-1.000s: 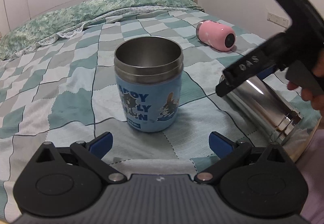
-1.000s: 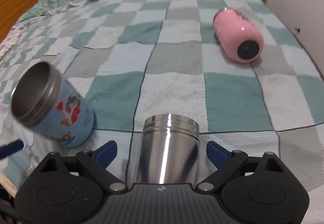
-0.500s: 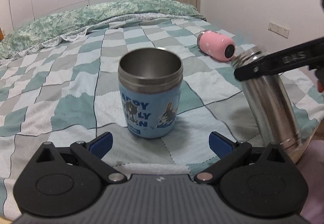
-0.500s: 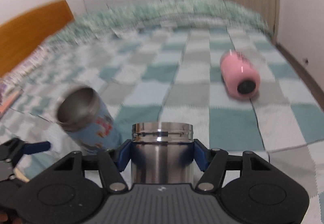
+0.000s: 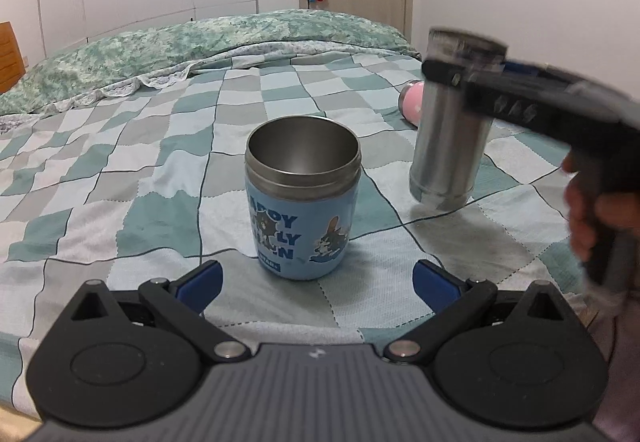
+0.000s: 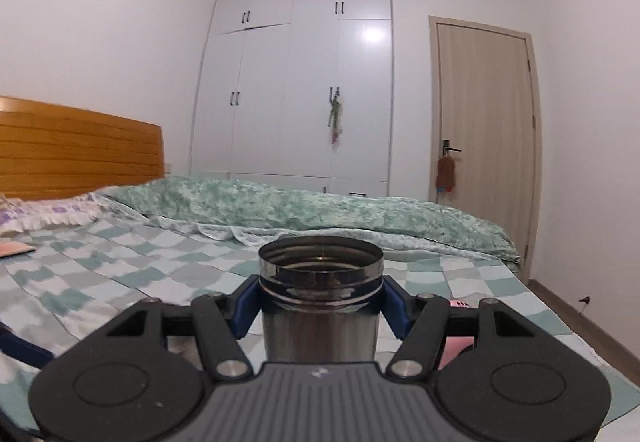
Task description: Flip cup upright
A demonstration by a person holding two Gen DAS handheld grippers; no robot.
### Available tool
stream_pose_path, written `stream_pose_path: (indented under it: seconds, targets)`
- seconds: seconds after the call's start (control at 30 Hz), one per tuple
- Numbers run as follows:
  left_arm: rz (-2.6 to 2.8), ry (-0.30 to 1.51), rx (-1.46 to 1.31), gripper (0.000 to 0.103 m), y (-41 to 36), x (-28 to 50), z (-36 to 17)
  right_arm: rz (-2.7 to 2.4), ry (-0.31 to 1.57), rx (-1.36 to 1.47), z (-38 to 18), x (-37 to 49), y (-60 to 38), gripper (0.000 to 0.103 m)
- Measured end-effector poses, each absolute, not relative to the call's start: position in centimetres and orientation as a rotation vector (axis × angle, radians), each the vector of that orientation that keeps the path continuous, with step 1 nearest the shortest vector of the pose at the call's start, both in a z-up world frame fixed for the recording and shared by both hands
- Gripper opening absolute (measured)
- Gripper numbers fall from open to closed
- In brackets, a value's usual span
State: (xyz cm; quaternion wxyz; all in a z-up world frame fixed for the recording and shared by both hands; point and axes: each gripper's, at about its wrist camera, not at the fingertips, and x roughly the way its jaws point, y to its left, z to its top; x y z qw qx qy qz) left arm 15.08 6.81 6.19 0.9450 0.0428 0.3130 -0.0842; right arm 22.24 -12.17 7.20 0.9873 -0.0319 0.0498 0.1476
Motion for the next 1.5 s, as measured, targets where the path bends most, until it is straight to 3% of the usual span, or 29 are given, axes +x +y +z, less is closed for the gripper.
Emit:
stream_pose_path:
  seconds: [0.2, 0.57, 0.63, 0.67, 0.77, 0.83, 0.9, 1.5]
  targets:
    - [-0.156, 0.646, 0.086, 0.103, 6.9, 15.5, 5.6, 0.302, 0.135, -0.05, 3.1, 22.6, -12.5, 0.062]
    - [-0.131, 0.652, 0.077, 0.103, 6.8, 16.2, 5.3, 0.313, 0.124, -0.06, 2.6, 21.9, -12.6, 0.064]
    - [-0.134, 0.642, 0.074, 0.103, 6.8, 16.0, 5.6, 0.32, 0.122, -0.048, 2.5, 21.6, -13.0, 0.084]
    - [-0.135, 0.637, 0.07, 0.103, 6.8, 15.9, 5.7, 0.323, 0.112, -0.043, 2.6, 21.3, -13.2, 0.088]
    - [-0.133, 0.624, 0.06, 0.103, 6.8, 15.4, 6.0, 0.332, 0.09, -0.041, 3.0, 20.3, -13.6, 0.09]
    - [-0.124, 0.616, 0.053, 0.103, 6.7, 15.1, 6.2, 0.336, 0.085, -0.032, 3.5, 19.6, -14.1, 0.1]
    - [-0.122, 0.598, 0.036, 0.103, 6.6, 14.4, 6.4, 0.338, 0.072, -0.025, 3.9, 18.3, -14.9, 0.103]
    - [0.003, 0.215, -0.043, 0.103, 2.5, 2.9, 3.6, 0.233, 0.175, -0.001, 1.5, 6.6, -25.4, 0.103]
